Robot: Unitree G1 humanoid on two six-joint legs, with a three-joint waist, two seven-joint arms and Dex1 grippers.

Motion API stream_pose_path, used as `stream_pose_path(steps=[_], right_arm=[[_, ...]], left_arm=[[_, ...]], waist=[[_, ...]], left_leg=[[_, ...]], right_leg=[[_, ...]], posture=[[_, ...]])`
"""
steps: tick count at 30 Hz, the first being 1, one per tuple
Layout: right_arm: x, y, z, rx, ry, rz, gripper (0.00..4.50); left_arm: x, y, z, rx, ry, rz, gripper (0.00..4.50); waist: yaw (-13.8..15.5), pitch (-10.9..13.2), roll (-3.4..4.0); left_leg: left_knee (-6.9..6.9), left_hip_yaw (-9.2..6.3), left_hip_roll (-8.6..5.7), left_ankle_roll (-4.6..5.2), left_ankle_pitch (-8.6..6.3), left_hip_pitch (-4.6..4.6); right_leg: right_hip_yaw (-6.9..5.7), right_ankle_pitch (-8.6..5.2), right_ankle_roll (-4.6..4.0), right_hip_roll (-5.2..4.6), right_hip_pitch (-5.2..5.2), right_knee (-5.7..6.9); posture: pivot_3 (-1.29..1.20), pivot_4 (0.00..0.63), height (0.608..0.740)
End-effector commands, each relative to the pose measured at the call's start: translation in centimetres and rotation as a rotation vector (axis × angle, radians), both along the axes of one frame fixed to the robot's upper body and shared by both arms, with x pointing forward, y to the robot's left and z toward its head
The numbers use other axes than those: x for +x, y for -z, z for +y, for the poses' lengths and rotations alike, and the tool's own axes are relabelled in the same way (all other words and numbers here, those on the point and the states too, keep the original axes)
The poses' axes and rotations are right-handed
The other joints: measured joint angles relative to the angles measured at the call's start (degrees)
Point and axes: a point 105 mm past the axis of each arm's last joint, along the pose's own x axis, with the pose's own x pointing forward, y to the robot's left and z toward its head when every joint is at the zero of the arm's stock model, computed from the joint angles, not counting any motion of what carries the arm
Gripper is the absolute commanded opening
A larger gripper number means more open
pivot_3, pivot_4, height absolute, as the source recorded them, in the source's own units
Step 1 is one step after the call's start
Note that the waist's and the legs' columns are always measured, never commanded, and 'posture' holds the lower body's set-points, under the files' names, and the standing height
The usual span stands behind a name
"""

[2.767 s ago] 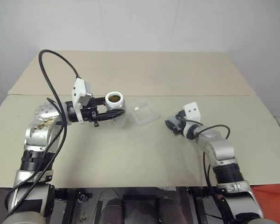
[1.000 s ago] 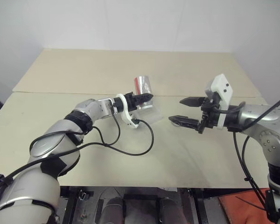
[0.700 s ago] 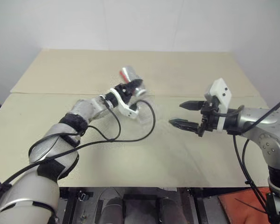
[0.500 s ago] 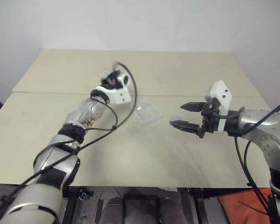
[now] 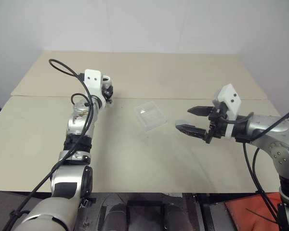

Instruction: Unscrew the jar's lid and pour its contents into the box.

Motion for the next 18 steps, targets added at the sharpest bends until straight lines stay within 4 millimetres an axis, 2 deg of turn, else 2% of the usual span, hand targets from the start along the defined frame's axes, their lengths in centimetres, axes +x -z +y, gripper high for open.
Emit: stream_pose_path(steps=[1,5,8,10,12,13,18], right_arm=[[-0.3,-1.1,-0.3,-0.001,0.007,-0.044,4.46],[-0.2,-1.2,-0.2,0.0,0.007,-0.047,4.46],[-0.3,-1.1,-0.2,0.001,0.001,-0.041,4.46],[-0.2,-1.1,-0.3,0.002,0.001,-0.037,4.46],[-0.2,-1.3,-0.3,0.003,0.001,-0.037,4.46],[-0.2,-1.3,-0.3,0.003,0.001,-0.037,4.46],[-0.2,-1.8,-0.1,0.009,-0.001,-0.047,4.46]], left_arm=[[-0.1,-4.3,-1.7,0.373,0.047,-0.264,2.06],[-0.8,-6.7,-5.7,0.941,0.19,-0.554,2.06],[-1.7,-7.0,-8.9,1.302,0.339,-0.759,2.06],[-2.0,-6.4,-10.6,1.432,0.418,-0.834,2.06],[-1.9,-4.0,-13.1,1.747,0.479,-0.958,2.06],[-1.9,-3.1,-13.7,1.872,0.499,-1.023,2.06],[-2.0,-0.9,-15.7,2.168,0.484,-1.29,2.06]], waist=[[0.09,0.0,0.0],[0.54,0.0,0.0],[1.01,0.0,-0.01],[1.29,0.0,0.0],[1.31,0.0,0.0],[1.4,0.0,0.0],[0.76,0.01,-0.01]], left_leg=[[-0.01,0.0,0.0,0.0,0.0,0.0],[-0.05,0.04,-0.03,0.0,0.0,0.01],[-0.05,0.05,-0.06,0.0,0.0,-0.02],[-0.04,0.06,-0.1,0.0,0.0,-0.04],[-0.03,0.1,-0.1,0.01,0.0,-0.03],[-0.01,0.1,-0.1,0.01,0.0,-0.03],[-0.02,0.1,-0.08,0.01,0.0,-0.17]], right_leg=[[0.0,0.0,0.0,0.0,0.0,-0.01],[0.01,0.02,-0.03,0.0,0.01,-0.1],[0.0,0.06,-0.01,-0.01,0.04,-0.19],[0.02,0.09,0.04,-0.03,0.08,-0.23],[0.02,0.09,0.05,-0.05,0.09,-0.24],[0.02,0.09,0.06,-0.04,0.09,-0.22],[0.06,0.09,0.08,0.0,-0.14,-0.09]], posture=[[0.0,0.15,0.74],[0.0,0.15,0.74],[0.0,0.15,0.74],[0.0,0.15,0.74],[0.0,0.15,0.74],[0.0,0.15,0.74],[0.0,0.15,0.74]])
